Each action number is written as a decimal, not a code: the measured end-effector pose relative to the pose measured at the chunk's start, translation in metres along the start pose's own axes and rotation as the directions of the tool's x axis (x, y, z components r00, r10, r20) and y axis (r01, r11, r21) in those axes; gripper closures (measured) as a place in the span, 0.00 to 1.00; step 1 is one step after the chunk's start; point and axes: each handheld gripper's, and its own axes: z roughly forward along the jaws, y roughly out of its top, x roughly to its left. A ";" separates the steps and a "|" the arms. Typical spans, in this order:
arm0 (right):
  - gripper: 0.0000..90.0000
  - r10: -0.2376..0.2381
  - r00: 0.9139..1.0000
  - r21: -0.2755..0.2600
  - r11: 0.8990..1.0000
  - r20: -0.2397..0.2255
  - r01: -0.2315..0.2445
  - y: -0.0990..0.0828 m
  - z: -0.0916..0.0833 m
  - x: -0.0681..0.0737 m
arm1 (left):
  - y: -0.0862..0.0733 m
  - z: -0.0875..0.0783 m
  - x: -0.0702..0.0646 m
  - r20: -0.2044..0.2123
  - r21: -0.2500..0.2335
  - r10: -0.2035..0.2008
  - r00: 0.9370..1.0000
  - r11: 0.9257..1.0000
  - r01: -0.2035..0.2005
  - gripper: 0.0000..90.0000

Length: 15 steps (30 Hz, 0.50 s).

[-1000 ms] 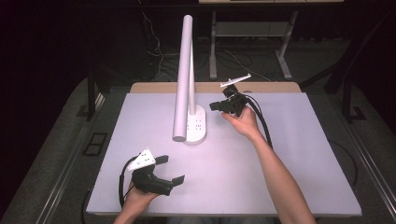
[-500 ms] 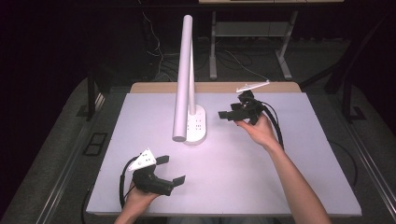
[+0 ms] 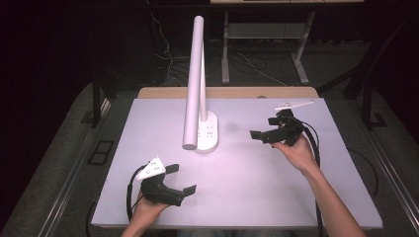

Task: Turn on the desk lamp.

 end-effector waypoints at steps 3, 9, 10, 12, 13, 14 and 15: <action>0.00 -0.010 1.000 -0.008 1.000 -0.004 0.010 -0.009 -0.008 0.003 | 0.000 0.000 0.000 0.001 0.003 0.000 1.000 1.000 0.000 0.00; 0.00 -0.012 1.000 -0.020 1.000 -0.015 0.012 -0.026 -0.024 0.011 | 0.000 0.001 0.000 0.002 0.003 0.001 1.000 1.000 -0.001 0.00; 0.00 -0.008 1.000 -0.024 1.000 -0.018 0.008 -0.029 -0.026 0.013 | 0.000 0.001 0.000 0.003 0.003 0.001 1.000 1.000 -0.001 0.00; 0.00 -0.004 1.000 -0.044 0.999 -0.022 0.003 -0.034 -0.032 0.016 | 0.000 0.001 0.000 0.003 0.002 0.001 1.000 1.000 -0.001 0.00; 0.00 -0.001 1.000 -0.051 0.999 -0.026 0.000 -0.038 -0.035 0.017 | 0.000 0.001 0.000 0.004 0.004 0.003 1.000 1.000 -0.003 0.00; 0.00 0.000 1.000 -0.053 0.999 -0.027 -0.002 -0.040 -0.037 0.018 | 0.000 0.001 0.000 0.005 0.004 0.003 1.000 1.000 -0.003 0.00; 0.00 0.003 1.000 -0.060 0.998 -0.030 -0.004 -0.043 -0.039 0.019 | 0.000 0.001 0.000 0.005 0.006 0.007 1.000 1.000 -0.007 0.00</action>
